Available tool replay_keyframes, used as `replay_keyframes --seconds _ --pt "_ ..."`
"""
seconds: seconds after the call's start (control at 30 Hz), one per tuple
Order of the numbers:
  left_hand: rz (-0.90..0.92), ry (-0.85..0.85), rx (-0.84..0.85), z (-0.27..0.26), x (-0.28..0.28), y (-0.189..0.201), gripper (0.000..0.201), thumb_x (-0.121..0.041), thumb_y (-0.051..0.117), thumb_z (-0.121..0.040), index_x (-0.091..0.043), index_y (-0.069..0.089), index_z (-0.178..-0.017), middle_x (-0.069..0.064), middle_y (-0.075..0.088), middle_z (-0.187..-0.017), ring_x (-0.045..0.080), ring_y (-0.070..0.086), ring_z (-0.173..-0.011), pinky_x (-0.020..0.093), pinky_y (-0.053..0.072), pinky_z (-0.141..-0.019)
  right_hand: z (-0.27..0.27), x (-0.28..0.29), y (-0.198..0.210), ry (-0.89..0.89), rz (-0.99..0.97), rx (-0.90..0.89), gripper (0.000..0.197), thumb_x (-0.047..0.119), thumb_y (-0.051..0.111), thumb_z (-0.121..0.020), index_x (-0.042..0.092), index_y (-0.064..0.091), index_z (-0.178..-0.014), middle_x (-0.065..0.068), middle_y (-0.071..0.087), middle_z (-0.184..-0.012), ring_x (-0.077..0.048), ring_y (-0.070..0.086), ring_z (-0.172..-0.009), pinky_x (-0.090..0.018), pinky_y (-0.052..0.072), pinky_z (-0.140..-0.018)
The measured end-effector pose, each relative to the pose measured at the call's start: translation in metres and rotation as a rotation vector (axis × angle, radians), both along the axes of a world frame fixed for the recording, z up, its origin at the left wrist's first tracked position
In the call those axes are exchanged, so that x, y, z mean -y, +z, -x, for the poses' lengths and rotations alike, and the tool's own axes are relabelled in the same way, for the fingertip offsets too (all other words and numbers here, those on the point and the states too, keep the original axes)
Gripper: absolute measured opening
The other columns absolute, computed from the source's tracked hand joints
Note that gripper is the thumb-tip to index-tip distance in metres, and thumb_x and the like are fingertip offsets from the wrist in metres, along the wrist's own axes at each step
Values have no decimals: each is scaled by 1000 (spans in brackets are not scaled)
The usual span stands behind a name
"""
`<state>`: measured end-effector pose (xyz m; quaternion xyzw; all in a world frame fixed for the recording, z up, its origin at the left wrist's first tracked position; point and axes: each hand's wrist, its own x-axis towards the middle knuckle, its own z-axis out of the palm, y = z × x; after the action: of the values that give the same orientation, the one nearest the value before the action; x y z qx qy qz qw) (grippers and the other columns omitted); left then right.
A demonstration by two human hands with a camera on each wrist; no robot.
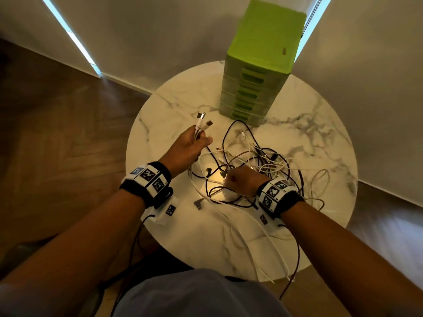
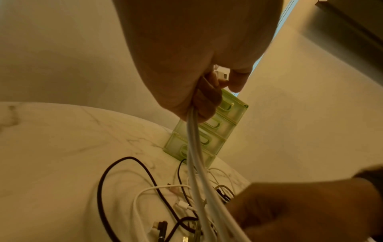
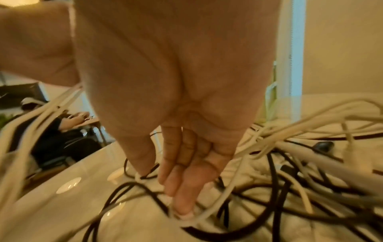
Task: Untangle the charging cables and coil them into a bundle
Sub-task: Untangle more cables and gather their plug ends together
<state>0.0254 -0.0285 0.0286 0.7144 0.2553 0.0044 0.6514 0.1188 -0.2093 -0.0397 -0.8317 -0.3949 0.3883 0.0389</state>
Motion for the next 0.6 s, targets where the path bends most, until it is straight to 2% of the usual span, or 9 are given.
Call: replay_keyframes --seconds 0.07,0.1,0.17,0.23,0.37,0.6 --pt "-3 11 -10 5 0 -1 25 -19 59 -100 -22 42 -81 -3 39 -64 13 37 -58 32 36 -59 -17 0 6 -129 -75 59 25 29 50 -100 12 69 -100 -13 69 -111 -32 63 -107 -27 41 -78" --pt "0 17 -13 6 0 -3 25 -20 60 -99 -22 43 -81 -3 40 -64 13 38 -58 33 36 -60 -26 1 9 -192 -83 120 24 28 51 -99 9 67 -100 -16 68 -109 -34 63 -105 -29 42 -77" --pt "8 23 -16 8 0 -5 25 -21 61 -98 -22 43 -81 -4 40 -64 13 38 -58 33 37 -60 -41 1 10 -260 -5 221 28 24 52 -98 3 64 -111 -22 63 -116 -39 61 -108 -36 47 -83" --pt "4 21 -14 8 1 -6 25 -22 61 -97 -23 43 -80 -5 41 -63 13 39 -58 33 37 -60 -50 2 4 -253 77 252 30 21 54 -97 1 60 -118 -24 58 -123 -40 59 -113 -38 48 -89" --pt "7 8 -9 5 4 -5 25 -21 61 -98 -23 43 -80 -7 40 -62 13 37 -57 32 36 -58 -54 2 -13 -209 185 237 29 20 56 -95 3 64 -117 -21 62 -125 -37 61 -113 -38 51 -91" --pt "6 -4 -19 -2 4 -8 25 -20 61 -98 -21 43 -81 -7 38 -62 11 36 -57 31 35 -58 -60 2 -25 -350 199 248 33 21 51 -95 5 62 -121 -20 59 -129 -39 60 -116 -40 50 -92"
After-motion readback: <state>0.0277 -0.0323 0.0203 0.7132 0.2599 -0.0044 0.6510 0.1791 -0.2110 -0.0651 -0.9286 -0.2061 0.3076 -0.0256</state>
